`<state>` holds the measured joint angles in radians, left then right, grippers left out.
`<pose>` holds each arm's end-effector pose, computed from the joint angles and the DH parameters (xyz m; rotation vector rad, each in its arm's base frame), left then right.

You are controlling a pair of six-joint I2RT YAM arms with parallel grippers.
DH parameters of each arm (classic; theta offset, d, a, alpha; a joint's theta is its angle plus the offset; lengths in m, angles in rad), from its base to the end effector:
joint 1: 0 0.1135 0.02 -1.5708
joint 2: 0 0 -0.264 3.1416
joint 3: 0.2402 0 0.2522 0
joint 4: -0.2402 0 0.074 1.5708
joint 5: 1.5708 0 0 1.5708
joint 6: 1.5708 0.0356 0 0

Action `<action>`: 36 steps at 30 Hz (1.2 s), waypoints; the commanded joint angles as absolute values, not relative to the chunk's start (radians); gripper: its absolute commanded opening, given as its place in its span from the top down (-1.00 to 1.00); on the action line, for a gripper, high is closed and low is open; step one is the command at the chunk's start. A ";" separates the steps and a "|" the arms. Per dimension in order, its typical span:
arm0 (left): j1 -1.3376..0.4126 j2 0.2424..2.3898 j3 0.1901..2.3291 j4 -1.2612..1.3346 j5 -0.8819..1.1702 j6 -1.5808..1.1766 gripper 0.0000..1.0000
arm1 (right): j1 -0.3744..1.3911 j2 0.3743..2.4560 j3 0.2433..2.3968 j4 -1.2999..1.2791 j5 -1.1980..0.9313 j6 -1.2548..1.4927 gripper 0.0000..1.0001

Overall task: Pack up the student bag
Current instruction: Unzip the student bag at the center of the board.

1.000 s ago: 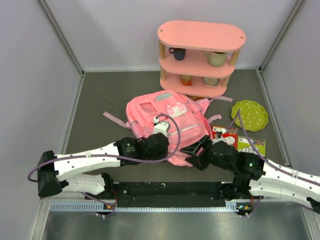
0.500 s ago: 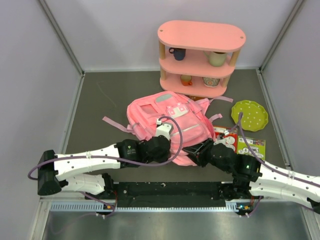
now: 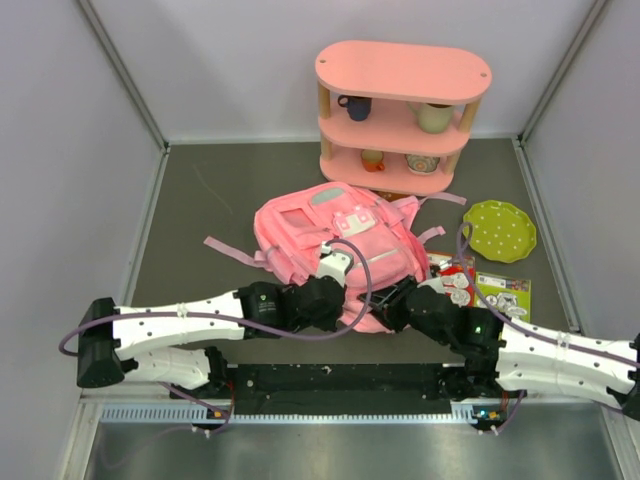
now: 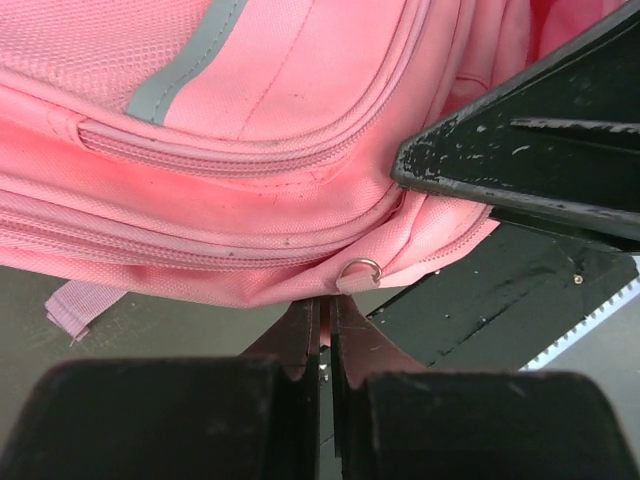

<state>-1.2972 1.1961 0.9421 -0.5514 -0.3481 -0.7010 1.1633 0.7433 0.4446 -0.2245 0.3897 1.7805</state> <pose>0.0792 -0.2374 0.2782 0.5391 2.3293 -0.5805 0.0798 0.1507 0.2240 0.9713 2.1626 1.3080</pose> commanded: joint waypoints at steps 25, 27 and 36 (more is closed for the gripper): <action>-1.266 1.005 0.877 -0.839 -0.670 -0.838 1.00 | 1.157 0.620 0.446 -0.229 0.606 1.695 1.00; -1.244 0.993 0.862 -0.776 -0.612 -0.789 1.00 | 1.157 0.618 0.449 -0.227 0.589 1.689 1.00; -1.229 0.962 0.828 -0.618 -0.463 -0.485 0.85 | 1.157 0.658 0.430 -0.175 0.520 1.681 1.00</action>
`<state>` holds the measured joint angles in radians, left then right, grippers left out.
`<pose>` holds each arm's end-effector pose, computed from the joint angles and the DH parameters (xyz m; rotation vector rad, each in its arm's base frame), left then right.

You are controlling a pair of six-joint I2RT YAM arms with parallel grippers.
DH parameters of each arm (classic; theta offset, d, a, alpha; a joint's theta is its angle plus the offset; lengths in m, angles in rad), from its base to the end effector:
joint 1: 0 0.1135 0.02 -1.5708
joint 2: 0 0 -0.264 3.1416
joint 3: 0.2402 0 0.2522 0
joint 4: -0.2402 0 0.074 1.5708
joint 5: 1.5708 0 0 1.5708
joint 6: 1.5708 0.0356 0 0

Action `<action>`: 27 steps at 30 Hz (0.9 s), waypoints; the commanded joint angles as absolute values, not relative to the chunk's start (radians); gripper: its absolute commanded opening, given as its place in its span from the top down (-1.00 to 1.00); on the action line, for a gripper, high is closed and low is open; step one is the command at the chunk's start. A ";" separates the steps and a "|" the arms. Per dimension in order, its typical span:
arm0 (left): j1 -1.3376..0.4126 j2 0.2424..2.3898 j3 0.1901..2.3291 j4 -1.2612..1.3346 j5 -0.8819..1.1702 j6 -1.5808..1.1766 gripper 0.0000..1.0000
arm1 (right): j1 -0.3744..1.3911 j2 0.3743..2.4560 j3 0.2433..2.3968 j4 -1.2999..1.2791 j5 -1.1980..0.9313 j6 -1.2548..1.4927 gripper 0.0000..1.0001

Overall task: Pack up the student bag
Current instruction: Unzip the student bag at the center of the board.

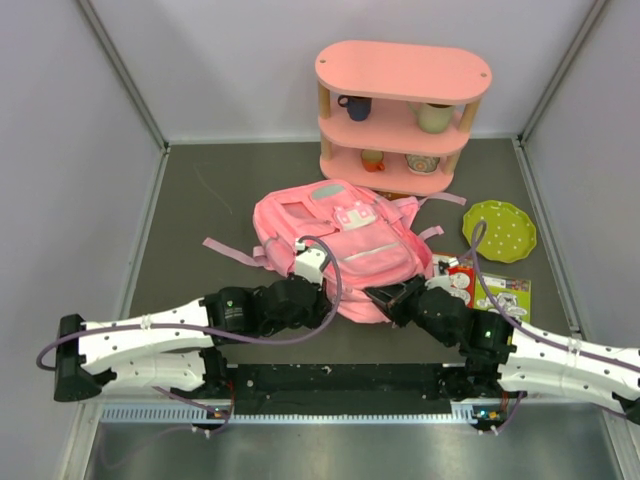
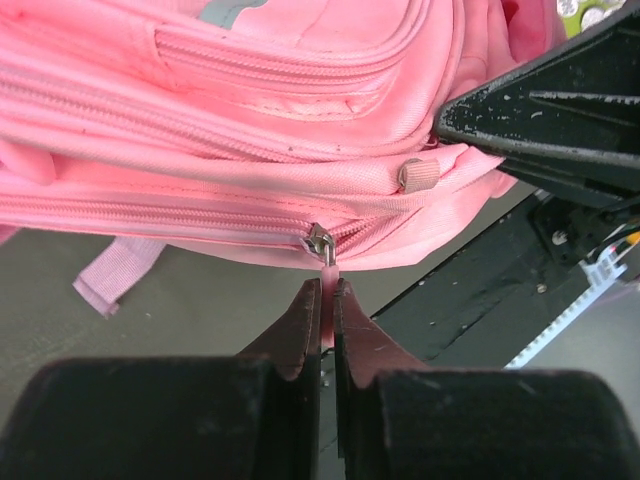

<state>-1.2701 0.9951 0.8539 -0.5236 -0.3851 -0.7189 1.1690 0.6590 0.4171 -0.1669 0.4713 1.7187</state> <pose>0.0754 -0.1980 0.2939 0.4078 2.2284 -0.6809 0.0776 0.1414 0.2327 0.9311 2.0236 1.3662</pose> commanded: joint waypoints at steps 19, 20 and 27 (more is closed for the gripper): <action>-1.230 1.216 0.859 -0.616 -0.369 -0.413 1.00 | 1.158 0.680 0.471 -0.218 0.511 1.652 1.00; -1.229 1.227 0.877 -0.630 -0.385 -0.416 1.00 | 1.157 0.683 0.480 -0.242 0.512 1.654 1.00; -1.103 1.084 0.777 -0.482 -0.051 -0.494 1.00 | 1.157 0.658 0.456 -0.270 0.543 1.654 1.00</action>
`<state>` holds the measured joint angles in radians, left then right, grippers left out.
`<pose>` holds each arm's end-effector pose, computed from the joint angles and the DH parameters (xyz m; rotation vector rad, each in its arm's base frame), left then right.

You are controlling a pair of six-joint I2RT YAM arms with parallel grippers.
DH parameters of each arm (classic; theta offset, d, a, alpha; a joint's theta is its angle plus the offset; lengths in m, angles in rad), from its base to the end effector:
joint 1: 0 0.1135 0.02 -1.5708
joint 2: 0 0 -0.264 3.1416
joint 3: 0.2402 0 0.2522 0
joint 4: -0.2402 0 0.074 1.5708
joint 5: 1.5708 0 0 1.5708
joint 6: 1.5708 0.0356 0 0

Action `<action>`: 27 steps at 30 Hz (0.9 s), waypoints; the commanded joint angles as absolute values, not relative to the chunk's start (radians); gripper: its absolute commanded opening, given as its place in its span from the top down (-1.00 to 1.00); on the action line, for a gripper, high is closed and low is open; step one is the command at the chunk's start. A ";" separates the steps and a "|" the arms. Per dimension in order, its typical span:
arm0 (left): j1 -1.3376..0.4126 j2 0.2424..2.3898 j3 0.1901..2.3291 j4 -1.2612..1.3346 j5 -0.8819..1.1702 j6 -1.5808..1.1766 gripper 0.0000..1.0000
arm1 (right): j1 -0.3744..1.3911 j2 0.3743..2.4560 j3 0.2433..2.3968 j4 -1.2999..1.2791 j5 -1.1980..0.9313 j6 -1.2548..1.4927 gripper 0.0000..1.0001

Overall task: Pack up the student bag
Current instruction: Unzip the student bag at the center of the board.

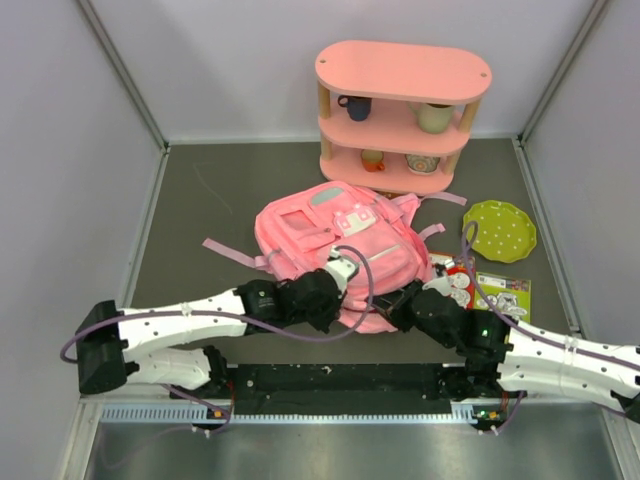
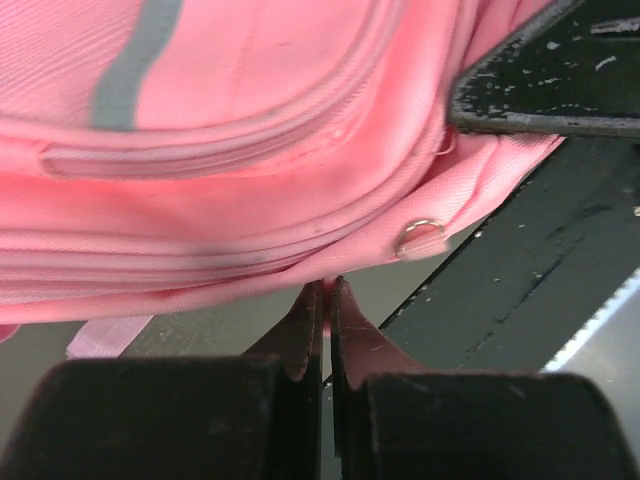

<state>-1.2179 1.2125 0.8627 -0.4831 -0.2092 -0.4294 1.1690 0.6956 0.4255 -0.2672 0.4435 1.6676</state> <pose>0.0938 -0.2333 0.2526 0.8472 2.2945 -0.5189 0.0769 0.1419 0.2208 0.8511 2.1513 1.2103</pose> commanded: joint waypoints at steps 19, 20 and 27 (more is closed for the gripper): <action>-0.916 0.848 0.197 0.633 0.308 -1.256 1.00 | 1.157 0.657 0.425 -0.167 0.499 1.611 1.00; -0.910 0.838 0.174 0.664 0.301 -1.288 1.00 | 1.157 0.657 0.423 -0.167 0.494 1.609 1.00; -0.907 0.762 0.066 0.663 0.183 -1.449 1.00 | 1.157 0.670 0.417 -0.135 0.479 1.601 1.00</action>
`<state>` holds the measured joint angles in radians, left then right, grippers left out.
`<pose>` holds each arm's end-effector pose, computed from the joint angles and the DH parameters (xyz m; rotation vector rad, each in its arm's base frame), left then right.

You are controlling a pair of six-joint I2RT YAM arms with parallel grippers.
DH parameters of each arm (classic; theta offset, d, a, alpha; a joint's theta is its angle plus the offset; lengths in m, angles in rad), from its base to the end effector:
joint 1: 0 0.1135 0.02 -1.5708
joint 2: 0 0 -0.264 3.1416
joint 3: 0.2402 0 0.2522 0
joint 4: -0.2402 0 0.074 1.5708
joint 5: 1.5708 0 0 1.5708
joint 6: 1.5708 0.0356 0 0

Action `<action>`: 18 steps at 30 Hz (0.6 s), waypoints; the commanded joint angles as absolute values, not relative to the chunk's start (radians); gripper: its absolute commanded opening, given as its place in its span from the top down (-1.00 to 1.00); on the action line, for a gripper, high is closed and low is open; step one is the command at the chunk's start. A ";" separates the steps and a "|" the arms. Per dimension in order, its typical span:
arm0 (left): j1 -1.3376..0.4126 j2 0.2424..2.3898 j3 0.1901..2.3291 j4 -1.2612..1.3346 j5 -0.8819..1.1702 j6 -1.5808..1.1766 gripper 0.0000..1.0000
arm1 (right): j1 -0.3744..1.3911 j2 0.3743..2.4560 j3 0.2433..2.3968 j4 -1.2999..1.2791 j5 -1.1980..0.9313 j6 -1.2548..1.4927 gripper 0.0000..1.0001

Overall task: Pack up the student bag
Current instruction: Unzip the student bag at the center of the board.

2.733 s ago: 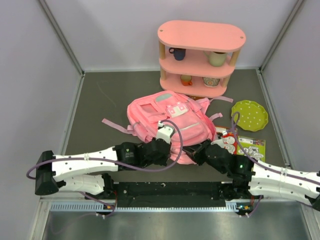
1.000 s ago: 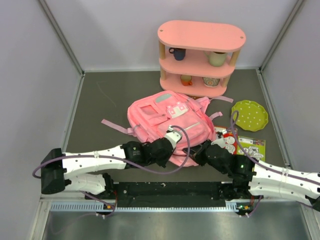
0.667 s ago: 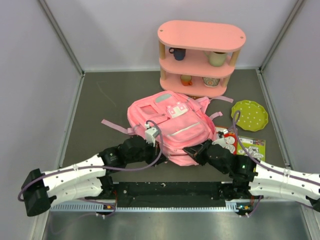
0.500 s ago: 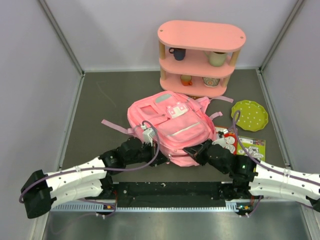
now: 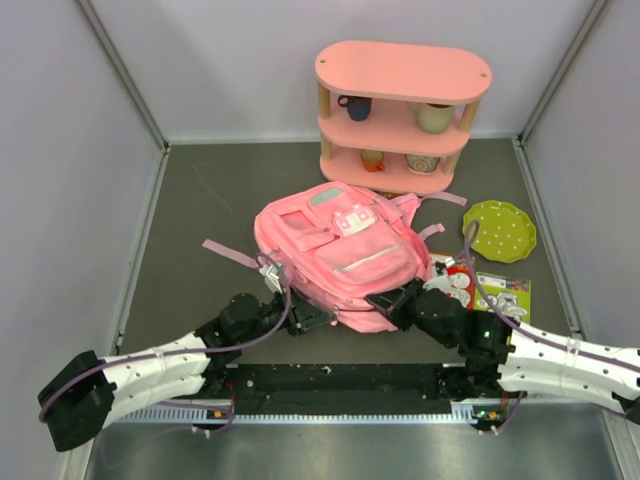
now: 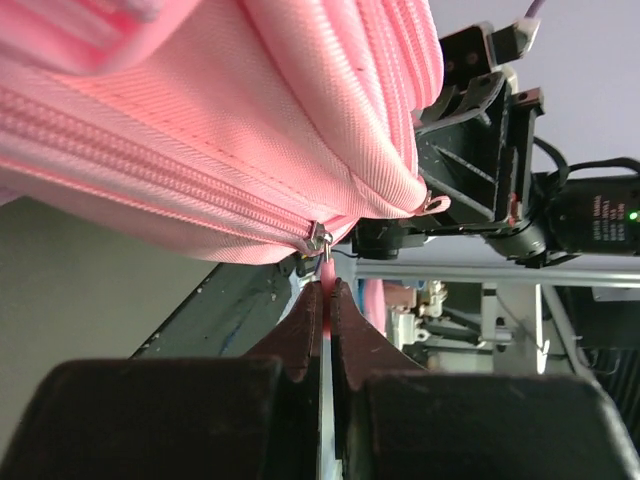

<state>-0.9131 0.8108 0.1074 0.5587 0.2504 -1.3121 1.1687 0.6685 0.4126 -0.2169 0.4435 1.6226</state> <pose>0.0976 -0.1408 0.1765 -0.1917 2.0987 -1.7417 0.0765 0.1408 0.2248 0.8046 2.1118 1.2605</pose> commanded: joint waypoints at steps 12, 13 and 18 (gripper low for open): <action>-0.905 0.482 -0.088 0.514 -0.096 -1.646 1.00 | 1.155 0.683 0.411 -0.114 0.469 1.603 1.00; -0.905 0.454 -0.075 0.447 -0.107 -1.635 1.00 | 1.157 0.683 0.411 -0.114 0.469 1.603 1.00; -0.905 0.333 0.037 0.032 -0.143 -1.611 1.00 | 1.158 0.678 0.396 -0.085 0.483 1.614 1.00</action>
<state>-0.9131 0.4042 0.0406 0.2951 -0.0296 -1.6096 1.1641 0.6838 0.4049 -0.1268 0.4393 1.6238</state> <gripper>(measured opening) 0.020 0.027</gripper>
